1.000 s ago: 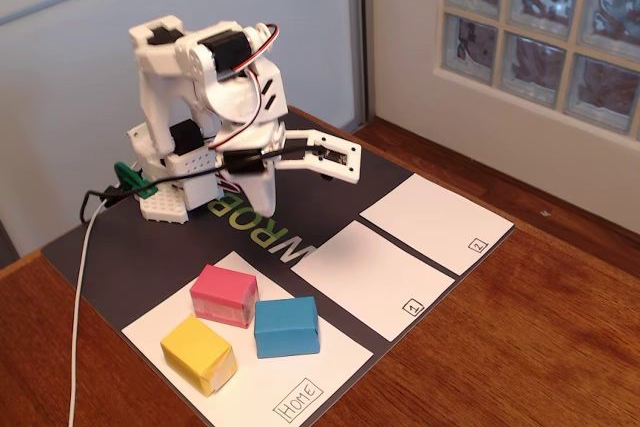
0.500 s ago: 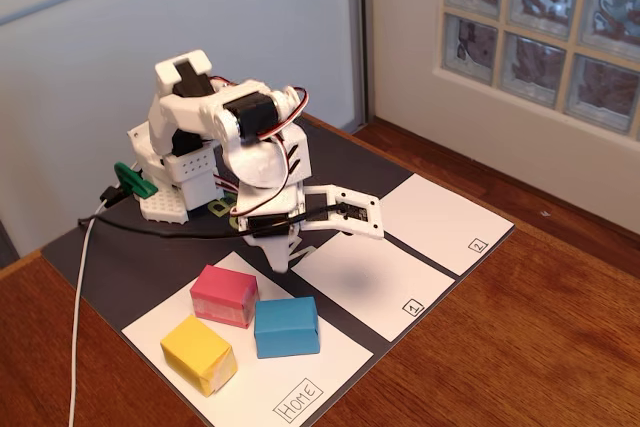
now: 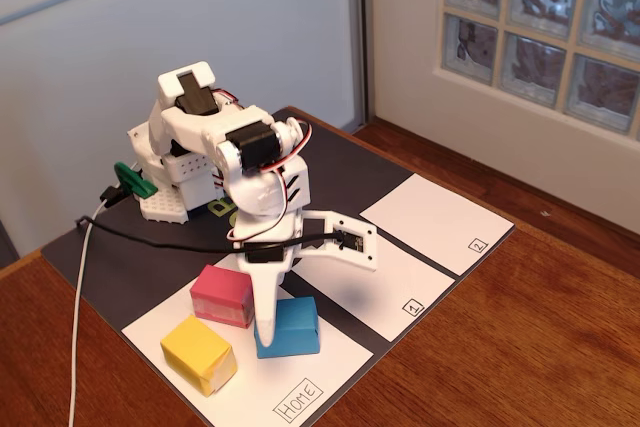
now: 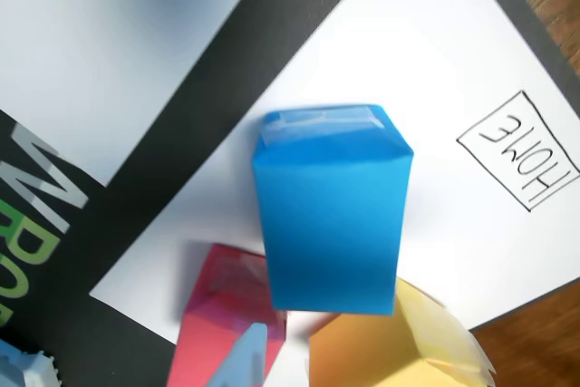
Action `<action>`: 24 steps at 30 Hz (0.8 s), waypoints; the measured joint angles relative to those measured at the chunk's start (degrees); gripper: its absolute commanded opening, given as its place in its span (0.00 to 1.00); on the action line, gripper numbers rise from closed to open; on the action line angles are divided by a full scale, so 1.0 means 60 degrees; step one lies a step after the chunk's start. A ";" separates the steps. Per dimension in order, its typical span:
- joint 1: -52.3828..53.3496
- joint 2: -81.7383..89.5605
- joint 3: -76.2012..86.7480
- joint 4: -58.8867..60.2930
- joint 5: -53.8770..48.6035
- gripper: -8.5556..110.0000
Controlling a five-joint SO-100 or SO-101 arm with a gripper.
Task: Move box blue to zone 1
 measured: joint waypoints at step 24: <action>-0.0557 0.0483 0.2637 -0.0879 0.0732 0.50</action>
